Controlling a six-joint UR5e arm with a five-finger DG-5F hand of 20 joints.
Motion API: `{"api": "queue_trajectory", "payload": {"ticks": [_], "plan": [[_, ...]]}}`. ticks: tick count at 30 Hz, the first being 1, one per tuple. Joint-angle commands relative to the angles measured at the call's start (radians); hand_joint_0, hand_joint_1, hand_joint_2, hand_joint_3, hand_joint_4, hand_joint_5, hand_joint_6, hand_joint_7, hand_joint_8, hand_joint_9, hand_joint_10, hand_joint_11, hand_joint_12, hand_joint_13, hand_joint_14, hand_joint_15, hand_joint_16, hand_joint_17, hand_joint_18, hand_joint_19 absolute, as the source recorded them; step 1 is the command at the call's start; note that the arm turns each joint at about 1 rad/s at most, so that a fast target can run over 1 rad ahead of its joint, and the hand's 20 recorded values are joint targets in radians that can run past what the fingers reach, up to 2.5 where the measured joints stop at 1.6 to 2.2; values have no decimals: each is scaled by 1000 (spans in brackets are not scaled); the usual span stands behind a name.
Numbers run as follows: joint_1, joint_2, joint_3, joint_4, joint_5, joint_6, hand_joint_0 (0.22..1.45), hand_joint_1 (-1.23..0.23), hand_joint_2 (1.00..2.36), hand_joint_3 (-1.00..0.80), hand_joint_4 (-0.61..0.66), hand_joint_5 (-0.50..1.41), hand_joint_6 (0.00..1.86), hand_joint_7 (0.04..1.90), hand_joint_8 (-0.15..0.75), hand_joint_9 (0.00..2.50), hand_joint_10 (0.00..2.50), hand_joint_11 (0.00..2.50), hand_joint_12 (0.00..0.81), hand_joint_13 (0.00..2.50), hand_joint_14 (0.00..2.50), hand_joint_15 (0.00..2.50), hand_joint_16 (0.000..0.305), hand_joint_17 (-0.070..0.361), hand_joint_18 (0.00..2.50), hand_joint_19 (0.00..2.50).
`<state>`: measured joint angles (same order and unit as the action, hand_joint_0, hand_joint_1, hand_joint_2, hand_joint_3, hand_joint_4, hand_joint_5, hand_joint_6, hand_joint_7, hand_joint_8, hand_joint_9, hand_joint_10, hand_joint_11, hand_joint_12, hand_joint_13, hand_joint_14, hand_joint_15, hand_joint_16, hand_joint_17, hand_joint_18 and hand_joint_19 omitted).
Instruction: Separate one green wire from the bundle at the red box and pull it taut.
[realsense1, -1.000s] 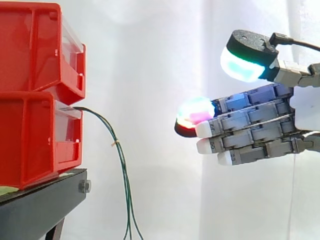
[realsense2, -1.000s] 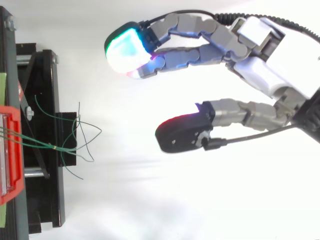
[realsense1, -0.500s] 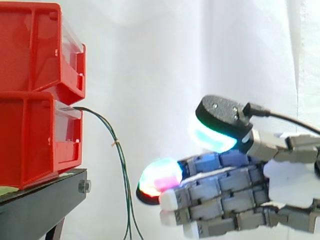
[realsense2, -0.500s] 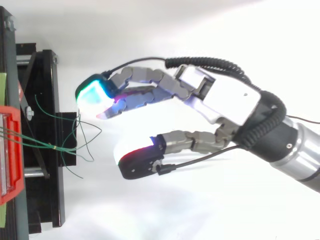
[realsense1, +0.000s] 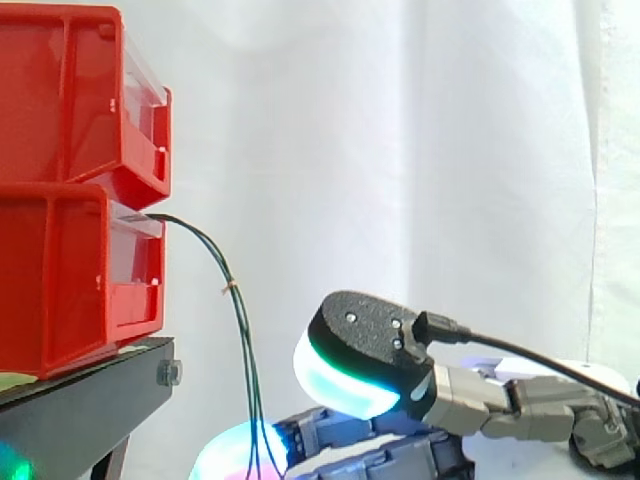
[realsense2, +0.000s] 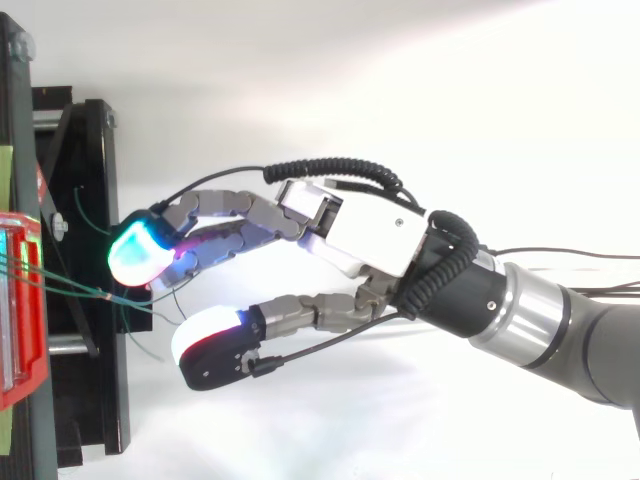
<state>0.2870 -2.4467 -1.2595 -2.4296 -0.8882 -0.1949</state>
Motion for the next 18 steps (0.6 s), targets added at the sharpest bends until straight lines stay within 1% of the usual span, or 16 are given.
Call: {"api": "queue_trajectory", "payload": {"ticks": [1,5,6,8,11,14,18], "plan": [[-2,-14,25,-34,-17,31,507,-643,1000,-500,311,-173,502,799,298,827,6,222,272,656,2,62,33,75,611,96],[-2,-14,29,-28,-17,28,510,-643,1000,-500,324,-165,503,816,299,844,6,220,274,660,3,68,34,76,621,102],[-2,-12,32,-19,-17,19,510,-644,1000,-500,327,-162,503,818,299,844,6,220,276,662,2,62,34,76,623,103],[-2,-12,42,-17,-20,20,516,-640,1000,-500,337,-150,503,842,296,848,6,224,275,667,2,76,34,75,620,114],[-3,-14,57,-23,-37,25,530,-637,1000,-500,345,-141,503,875,293,855,6,217,273,672,2,77,33,74,623,124],[-6,-12,68,-19,-64,25,539,-636,1000,-500,347,-134,503,900,290,863,7,227,274,682,2,89,33,74,628,130],[-6,-12,80,-23,-66,26,552,-633,1000,-500,348,-129,503,929,288,868,7,231,272,683,4,91,32,73,628,141]]}}
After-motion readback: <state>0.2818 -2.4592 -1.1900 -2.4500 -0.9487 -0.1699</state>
